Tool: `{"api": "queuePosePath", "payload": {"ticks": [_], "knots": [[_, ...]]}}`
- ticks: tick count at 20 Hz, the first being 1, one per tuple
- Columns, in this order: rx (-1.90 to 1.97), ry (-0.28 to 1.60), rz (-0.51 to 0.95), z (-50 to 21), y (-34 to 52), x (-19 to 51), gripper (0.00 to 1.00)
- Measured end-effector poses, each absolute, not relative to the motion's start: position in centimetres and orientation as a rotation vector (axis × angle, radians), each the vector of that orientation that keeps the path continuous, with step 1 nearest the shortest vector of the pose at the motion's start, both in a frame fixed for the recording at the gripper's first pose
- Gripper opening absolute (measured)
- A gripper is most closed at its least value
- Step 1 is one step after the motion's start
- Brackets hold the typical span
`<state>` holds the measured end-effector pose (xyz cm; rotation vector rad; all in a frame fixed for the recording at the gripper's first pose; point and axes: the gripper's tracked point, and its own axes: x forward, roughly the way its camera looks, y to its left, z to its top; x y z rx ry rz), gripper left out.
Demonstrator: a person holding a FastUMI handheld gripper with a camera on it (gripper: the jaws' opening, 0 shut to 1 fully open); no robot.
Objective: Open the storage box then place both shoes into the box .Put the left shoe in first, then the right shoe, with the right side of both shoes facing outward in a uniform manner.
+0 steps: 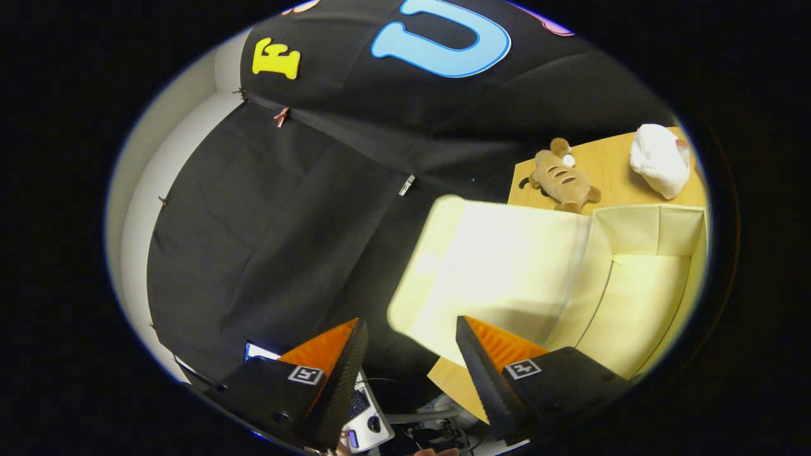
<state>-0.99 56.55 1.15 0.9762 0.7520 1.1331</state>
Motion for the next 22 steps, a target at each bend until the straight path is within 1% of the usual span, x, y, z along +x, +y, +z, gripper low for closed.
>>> {"api": "queuePosePath", "payload": {"ticks": [6, 12, 17, 22], "knots": [[0.987, 0.718, 1.117, 1.7, 54.4, -1.0, 0.88], [0.893, 0.591, 1.057, 1.6, 46.1, -1.3, 0.89], [0.733, 0.481, 0.934, -1.0, 37.5, -2.0, 0.88], [0.554, 0.421, 0.741, -6.0, 27.0, -2.2, 0.88]]}}
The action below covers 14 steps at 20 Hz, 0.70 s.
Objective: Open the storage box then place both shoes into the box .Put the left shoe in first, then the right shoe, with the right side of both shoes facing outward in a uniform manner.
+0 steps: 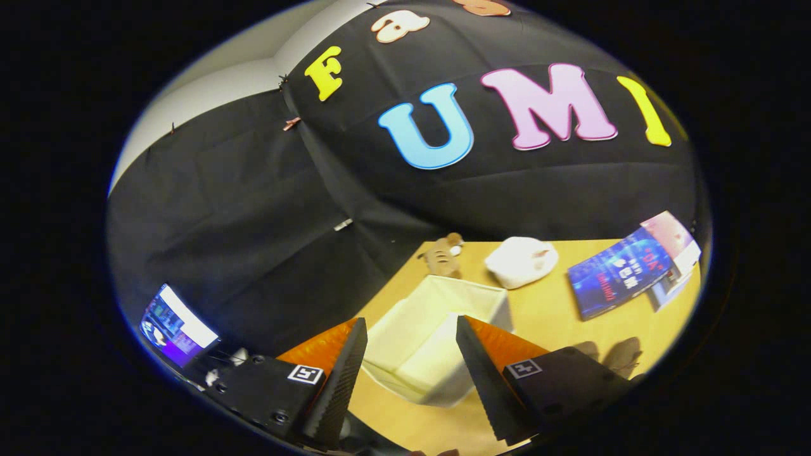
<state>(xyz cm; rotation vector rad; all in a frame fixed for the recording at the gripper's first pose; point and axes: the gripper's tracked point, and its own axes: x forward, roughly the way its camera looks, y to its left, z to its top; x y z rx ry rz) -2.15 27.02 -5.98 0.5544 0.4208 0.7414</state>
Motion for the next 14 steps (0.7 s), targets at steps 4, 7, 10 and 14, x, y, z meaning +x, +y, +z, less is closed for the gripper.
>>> {"api": "queuePosePath", "payload": {"ticks": [4, 7, 10, 14], "knots": [[0.459, 0.5, 0.566, -14.8, 21.0, -1.6, 0.89], [0.383, 0.566, 0.47, -21.2, 17.8, -2.3, 0.89], [0.301, 0.633, 0.404, -27.3, 15.9, -2.3, 0.89], [0.271, 0.675, 0.411, -31.4, 16.3, -2.4, 0.88]]}}
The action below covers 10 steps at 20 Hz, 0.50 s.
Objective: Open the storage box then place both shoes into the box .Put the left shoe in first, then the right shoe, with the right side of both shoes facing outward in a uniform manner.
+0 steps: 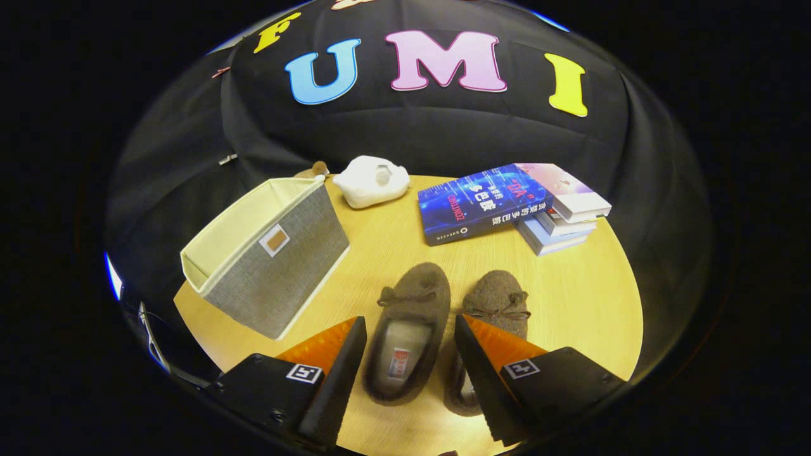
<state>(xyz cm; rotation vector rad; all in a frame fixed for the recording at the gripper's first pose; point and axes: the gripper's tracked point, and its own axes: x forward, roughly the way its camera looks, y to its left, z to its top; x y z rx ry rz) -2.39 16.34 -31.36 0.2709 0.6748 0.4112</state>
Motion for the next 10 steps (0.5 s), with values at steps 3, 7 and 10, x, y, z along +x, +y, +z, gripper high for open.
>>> {"api": "queuePosePath", "payload": {"ticks": [3, 7, 10], "knots": [[0.239, 0.72, 0.415, -34.3, 16.7, -1.5, 0.88], [0.204, 0.756, 0.404, -36.7, 17.1, -0.3, 0.81], [0.21, 0.782, 0.364, -38.5, 17.5, 1.4, 0.69]]}}
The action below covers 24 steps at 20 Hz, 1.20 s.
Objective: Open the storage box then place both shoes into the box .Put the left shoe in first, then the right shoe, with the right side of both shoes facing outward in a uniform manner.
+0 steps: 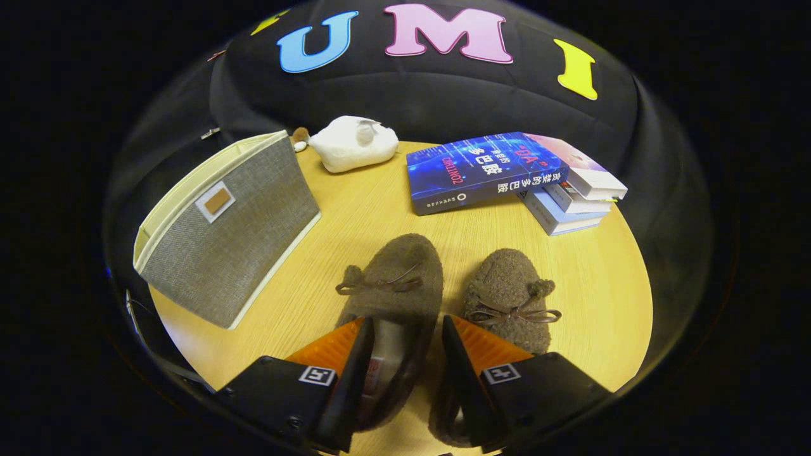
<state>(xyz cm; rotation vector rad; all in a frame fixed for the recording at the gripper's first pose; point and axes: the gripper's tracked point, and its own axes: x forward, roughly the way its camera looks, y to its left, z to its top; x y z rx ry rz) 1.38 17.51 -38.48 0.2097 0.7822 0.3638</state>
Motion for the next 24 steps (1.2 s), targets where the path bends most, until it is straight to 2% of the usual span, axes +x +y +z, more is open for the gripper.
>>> {"api": "queuePosePath", "payload": {"ticks": [2, 4, 9, 11, 18, 24], "knots": [[0.186, 0.786, 0.329, -39.3, 17.3, 2.2, 0.5], [0.186, 0.792, 0.302, -40.0, 17.4, 2.7, 0.35], [0.217, 0.815, 0.233, -40.8, 17.0, 3.4, 0.12], [0.227, 0.817, 0.228, -40.6, 16.9, 3.4, 0.06], [0.342, 0.756, 0.134, -34.5, 15.3, 3.3, 0.06], [0.382, 0.617, 0.08, -23.5, 15.4, 4.9, 0.06]]}}
